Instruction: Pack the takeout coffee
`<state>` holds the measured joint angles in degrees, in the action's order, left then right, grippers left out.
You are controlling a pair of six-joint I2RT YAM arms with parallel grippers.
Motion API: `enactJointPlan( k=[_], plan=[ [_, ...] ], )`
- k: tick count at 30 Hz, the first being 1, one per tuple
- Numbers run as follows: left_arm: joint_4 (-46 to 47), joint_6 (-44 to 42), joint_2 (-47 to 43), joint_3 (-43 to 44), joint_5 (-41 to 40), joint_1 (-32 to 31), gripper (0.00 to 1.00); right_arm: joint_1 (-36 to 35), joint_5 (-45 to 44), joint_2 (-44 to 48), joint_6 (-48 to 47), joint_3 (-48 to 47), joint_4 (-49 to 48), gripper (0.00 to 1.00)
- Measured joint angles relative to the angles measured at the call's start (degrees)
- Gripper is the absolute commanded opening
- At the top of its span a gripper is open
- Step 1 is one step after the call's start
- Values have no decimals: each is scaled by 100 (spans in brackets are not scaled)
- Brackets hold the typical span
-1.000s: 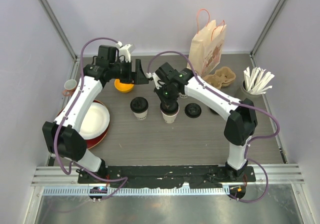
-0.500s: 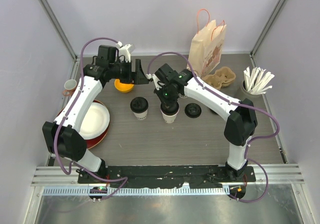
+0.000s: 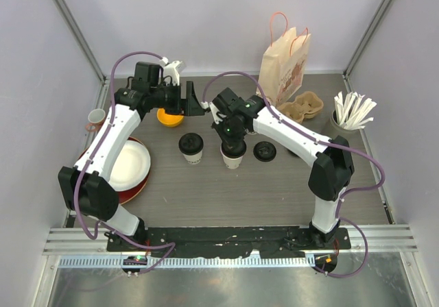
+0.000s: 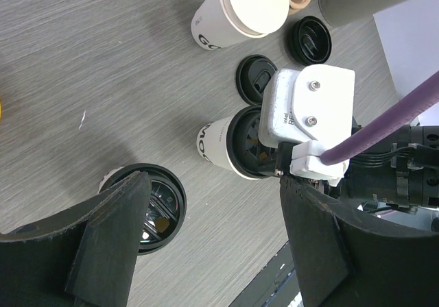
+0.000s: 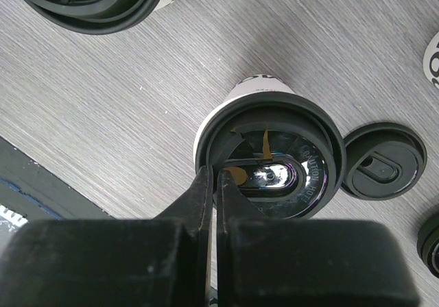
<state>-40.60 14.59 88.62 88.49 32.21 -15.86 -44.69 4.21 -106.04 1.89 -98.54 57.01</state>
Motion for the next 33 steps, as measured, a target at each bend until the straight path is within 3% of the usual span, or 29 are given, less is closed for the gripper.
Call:
enactJointPlan(
  k=[15, 25, 33],
  plan=[
    [-42, -7, 0, 0, 11, 0, 80, -9, 221, 92, 129, 306, -352, 1],
    [-42, 13, 0, 0, 260, -42, 80, -15, 350, 566, 302, 1043, -975, 1],
    [-28, 50, 0, -4, 302, -42, 80, -15, 354, 573, 286, 988, -927, 19]
  ],
)
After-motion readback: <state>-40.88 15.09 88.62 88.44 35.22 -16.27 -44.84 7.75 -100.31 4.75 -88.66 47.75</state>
